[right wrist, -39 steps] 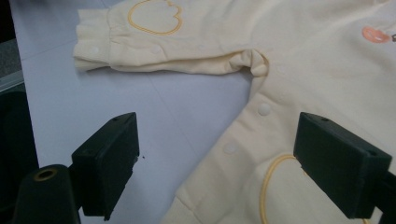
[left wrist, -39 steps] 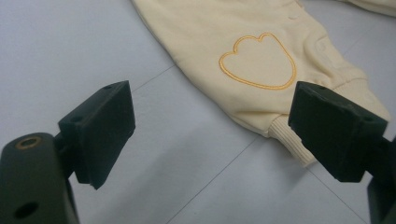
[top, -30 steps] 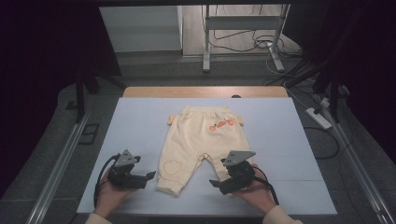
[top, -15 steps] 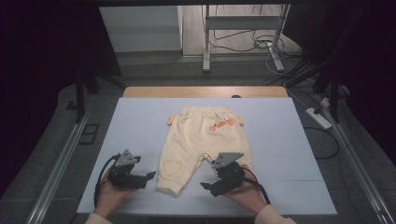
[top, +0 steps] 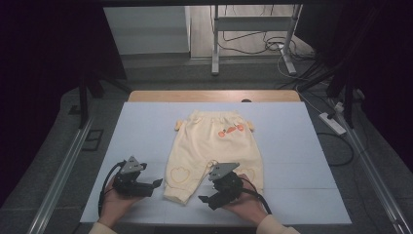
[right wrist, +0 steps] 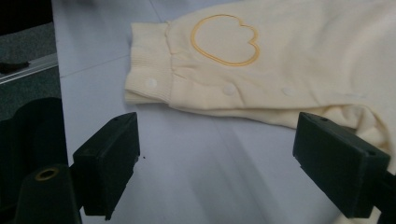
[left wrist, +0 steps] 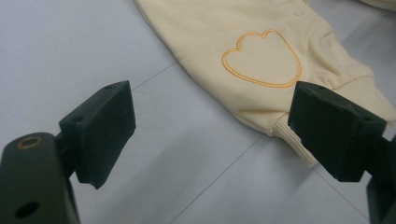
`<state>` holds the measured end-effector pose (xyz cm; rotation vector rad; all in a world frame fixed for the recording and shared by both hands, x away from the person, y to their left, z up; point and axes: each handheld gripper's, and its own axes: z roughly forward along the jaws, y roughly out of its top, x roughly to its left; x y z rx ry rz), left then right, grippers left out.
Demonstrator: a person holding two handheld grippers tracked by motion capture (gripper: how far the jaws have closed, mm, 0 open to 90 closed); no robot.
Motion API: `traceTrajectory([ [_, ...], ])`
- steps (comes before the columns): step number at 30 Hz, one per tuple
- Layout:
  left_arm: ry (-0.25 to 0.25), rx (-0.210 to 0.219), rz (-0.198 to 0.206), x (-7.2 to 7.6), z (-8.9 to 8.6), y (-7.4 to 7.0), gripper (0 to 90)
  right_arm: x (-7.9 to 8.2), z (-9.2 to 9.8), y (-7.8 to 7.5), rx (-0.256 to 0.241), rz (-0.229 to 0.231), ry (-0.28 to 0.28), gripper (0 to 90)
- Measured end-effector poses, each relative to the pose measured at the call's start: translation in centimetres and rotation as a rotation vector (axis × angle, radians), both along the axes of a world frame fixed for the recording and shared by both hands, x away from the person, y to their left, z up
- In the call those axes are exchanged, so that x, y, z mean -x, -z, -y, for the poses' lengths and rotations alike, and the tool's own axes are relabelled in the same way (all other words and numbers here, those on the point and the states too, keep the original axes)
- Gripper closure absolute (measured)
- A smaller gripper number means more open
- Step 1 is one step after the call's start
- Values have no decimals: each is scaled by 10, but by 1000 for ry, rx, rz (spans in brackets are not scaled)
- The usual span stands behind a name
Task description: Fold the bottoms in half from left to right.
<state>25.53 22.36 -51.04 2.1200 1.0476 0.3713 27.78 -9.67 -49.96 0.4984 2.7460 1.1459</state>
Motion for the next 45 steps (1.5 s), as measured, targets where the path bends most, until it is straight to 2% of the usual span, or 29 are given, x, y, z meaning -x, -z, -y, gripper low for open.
traceTrajectory([
  [7,2,-2,-1,-1,0,0,147,2,-13,5,10,-13,-29,151],
  [18,0,3,-1,-1,-1,0,146,2,-37,6,-5,-28,-67,158],
  [27,2,1,-4,0,-1,1,141,3,-63,11,16,-25,-125,161],
  [29,-1,-1,-4,0,-2,0,140,4,-72,13,12,-34,-150,193],
  [45,-13,0,-8,0,-6,1,140,3,-99,18,21,-33,-187,227],
])
